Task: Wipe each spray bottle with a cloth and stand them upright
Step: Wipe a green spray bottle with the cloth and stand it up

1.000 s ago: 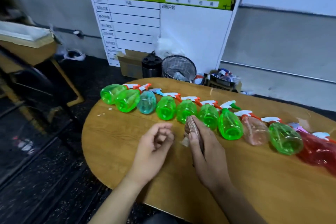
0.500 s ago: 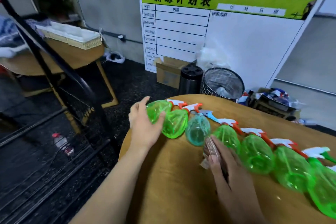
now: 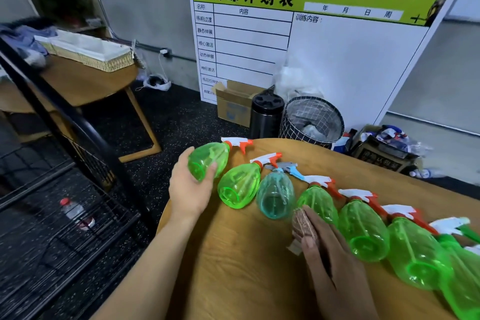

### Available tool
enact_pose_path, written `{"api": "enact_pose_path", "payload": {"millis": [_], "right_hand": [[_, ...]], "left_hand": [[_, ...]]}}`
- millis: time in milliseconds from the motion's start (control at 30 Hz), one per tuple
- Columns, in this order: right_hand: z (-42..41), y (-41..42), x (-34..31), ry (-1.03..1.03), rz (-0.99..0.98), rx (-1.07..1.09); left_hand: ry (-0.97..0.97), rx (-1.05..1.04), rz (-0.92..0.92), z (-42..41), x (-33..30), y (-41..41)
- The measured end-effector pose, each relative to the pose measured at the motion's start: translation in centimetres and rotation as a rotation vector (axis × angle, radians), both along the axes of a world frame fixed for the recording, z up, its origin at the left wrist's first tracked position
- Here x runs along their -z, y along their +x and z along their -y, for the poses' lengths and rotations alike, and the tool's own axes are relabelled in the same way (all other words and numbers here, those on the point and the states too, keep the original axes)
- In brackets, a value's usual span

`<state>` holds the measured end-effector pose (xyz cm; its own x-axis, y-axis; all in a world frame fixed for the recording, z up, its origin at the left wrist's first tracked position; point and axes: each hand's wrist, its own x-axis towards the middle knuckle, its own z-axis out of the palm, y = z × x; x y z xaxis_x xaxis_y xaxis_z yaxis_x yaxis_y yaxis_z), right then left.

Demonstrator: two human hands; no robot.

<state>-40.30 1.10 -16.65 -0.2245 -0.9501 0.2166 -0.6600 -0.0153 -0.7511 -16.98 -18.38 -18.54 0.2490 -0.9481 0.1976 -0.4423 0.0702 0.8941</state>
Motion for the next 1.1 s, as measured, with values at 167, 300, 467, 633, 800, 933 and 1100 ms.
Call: {"api": "enact_pose_path", "payload": {"millis": [167,300,467,633,800,933,1100], "right_hand": [[-2.6,-1.7,-2.3,-0.053,0.09,0.053],[-6.5,-3.8,-5.0,-0.133,0.257,0.11],[-13.6,-6.7,-8.3,-0.24,0.394,0.186],[-22.8,-8.8,-9.4,-0.326,0.335,0.222],[-30.4,-9.3,-8.5,-0.368,0.33,0.259],[-34.8,-8.9,-8.6,-0.395,0.308,0.237],[-37.1,-8.6,-8.8,-0.393,0.236,0.249]], "left_hand": [[-0.103,0.106,-0.351,-7.2,-5.4,-2.4],[0.05,0.321,-0.641,-16.0,-8.4,-6.6],[0.267,0.576,-0.88,-27.3,-9.8,-12.8],[0.313,0.819,-0.83,-37.2,-10.1,-16.5],[0.317,0.916,-0.73,-44.0,-10.2,-17.7],[0.319,0.937,-0.72,-47.7,-9.7,-17.2],[0.284,0.999,-0.679,-50.9,-9.1,-16.1]]}}
